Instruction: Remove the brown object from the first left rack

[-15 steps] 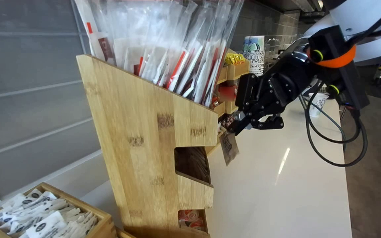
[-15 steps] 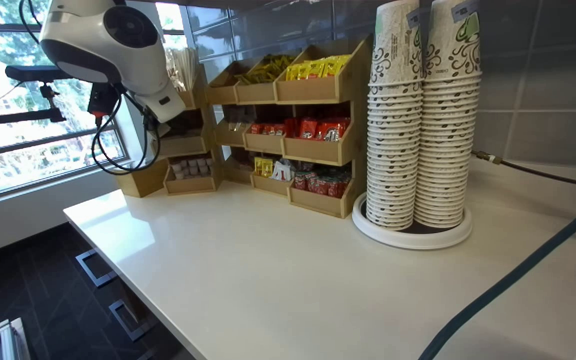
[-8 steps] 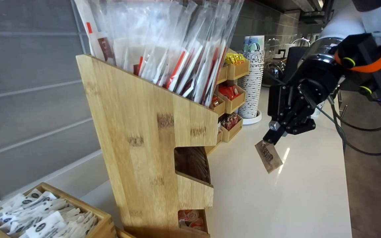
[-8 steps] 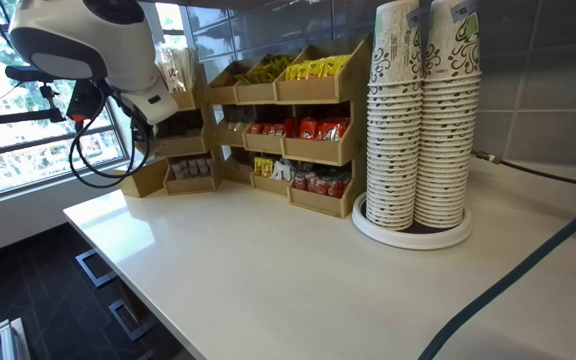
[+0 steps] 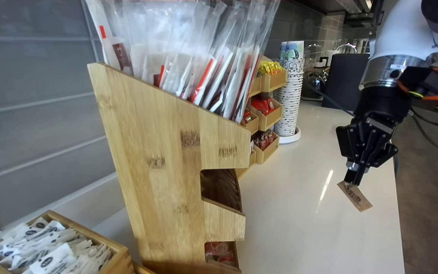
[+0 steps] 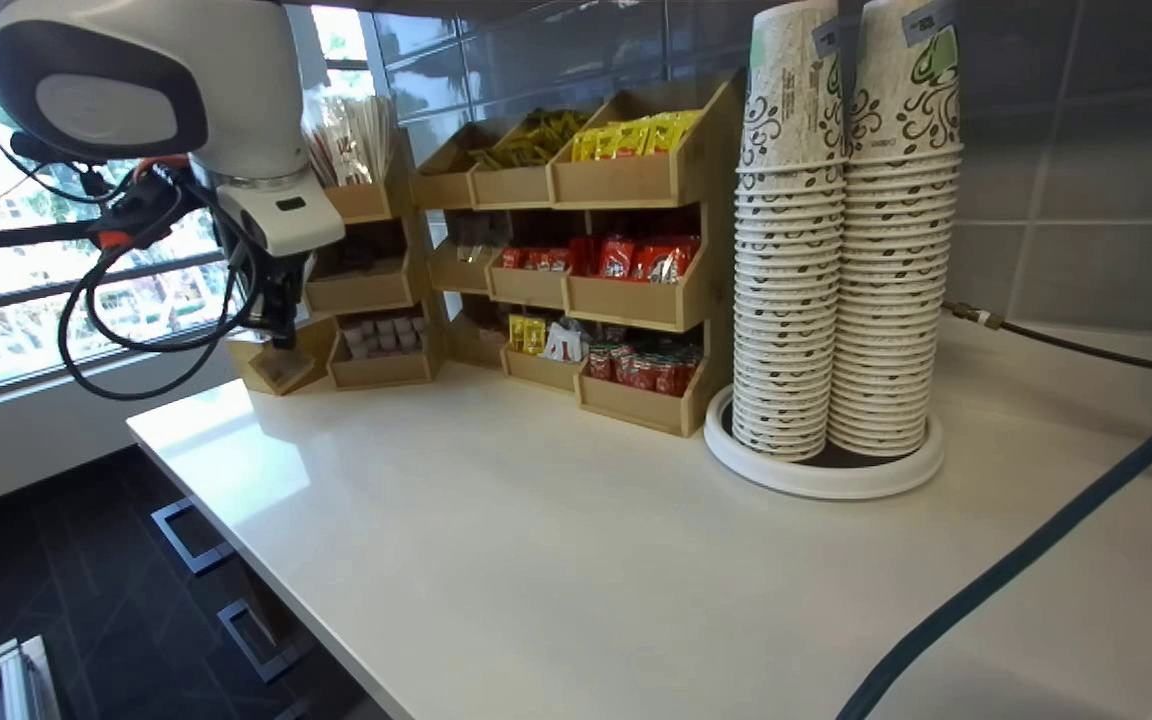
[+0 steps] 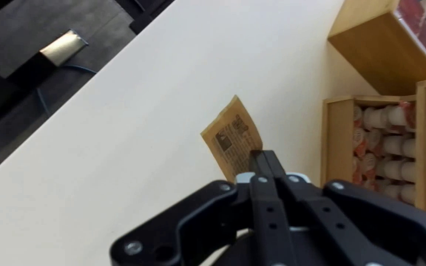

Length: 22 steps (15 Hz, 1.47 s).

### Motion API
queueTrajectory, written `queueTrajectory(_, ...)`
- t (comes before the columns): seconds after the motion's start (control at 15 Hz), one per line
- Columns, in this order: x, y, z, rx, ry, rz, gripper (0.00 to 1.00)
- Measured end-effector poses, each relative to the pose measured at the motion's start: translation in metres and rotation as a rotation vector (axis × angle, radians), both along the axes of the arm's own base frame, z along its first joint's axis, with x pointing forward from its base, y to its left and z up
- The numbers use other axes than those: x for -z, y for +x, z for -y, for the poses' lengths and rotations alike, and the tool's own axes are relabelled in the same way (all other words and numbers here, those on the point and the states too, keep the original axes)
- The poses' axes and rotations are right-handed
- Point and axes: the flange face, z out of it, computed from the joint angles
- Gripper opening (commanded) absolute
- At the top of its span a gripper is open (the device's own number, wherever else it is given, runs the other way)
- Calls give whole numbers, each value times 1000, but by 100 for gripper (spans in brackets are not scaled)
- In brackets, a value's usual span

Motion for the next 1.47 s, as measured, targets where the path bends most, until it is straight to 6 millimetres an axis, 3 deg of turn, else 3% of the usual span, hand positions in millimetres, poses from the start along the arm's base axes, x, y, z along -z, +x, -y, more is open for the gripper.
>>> queueTrajectory(0.13, 3, -2, 4, -3, -59, -25, 0)
queueTrajectory(0.2, 4, -3, 5, -7, -89, -36, 6)
queueTrajectory(0.27, 6, -3, 6, -9, -117, -47, 27)
queueTrajectory(0.93, 12, -3, 8, -2, -289, -110, 94)
queueTrajectory(1.07, 8, -1, 6, -6, -308, -102, 100)
queueTrajectory(1.13, 6, 1, 4, -9, -317, -96, 89)
queueTrajectory(1.2, 3, 2, 3, -16, -330, -89, 98)
queueTrajectory(1.27, 0, 4, 1, -20, -338, -83, 100)
queueTrajectory(1.47, -3, 5, -1, -25, -344, -77, 100)
